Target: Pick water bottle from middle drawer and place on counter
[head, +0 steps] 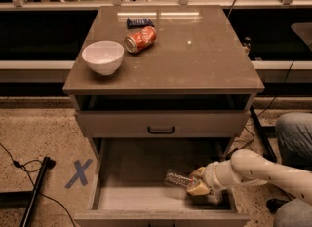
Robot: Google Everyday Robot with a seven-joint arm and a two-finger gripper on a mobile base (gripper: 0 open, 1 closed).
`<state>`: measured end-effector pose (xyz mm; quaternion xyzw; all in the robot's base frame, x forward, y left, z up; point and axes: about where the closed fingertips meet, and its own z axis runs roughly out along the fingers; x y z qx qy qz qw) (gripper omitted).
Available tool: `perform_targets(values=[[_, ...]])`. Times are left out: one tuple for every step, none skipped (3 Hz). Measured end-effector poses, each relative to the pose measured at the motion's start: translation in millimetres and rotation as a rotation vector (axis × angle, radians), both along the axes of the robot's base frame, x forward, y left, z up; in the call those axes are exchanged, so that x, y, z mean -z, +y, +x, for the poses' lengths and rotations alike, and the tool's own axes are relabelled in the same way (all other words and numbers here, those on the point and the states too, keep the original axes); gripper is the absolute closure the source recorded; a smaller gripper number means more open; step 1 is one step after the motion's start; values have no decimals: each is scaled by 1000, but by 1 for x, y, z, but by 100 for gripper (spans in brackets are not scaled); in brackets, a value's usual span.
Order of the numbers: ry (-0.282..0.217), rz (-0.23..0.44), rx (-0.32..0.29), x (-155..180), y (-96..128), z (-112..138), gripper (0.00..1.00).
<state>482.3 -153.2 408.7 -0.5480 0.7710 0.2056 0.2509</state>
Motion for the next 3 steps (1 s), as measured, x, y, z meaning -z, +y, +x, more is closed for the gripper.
perform_targets(values=[[-109, 75, -75, -102, -15, -5, 100], [-177, 70, -131, -188, -36, -12, 100], [-252, 70, -187, -272, -63, -5, 100]])
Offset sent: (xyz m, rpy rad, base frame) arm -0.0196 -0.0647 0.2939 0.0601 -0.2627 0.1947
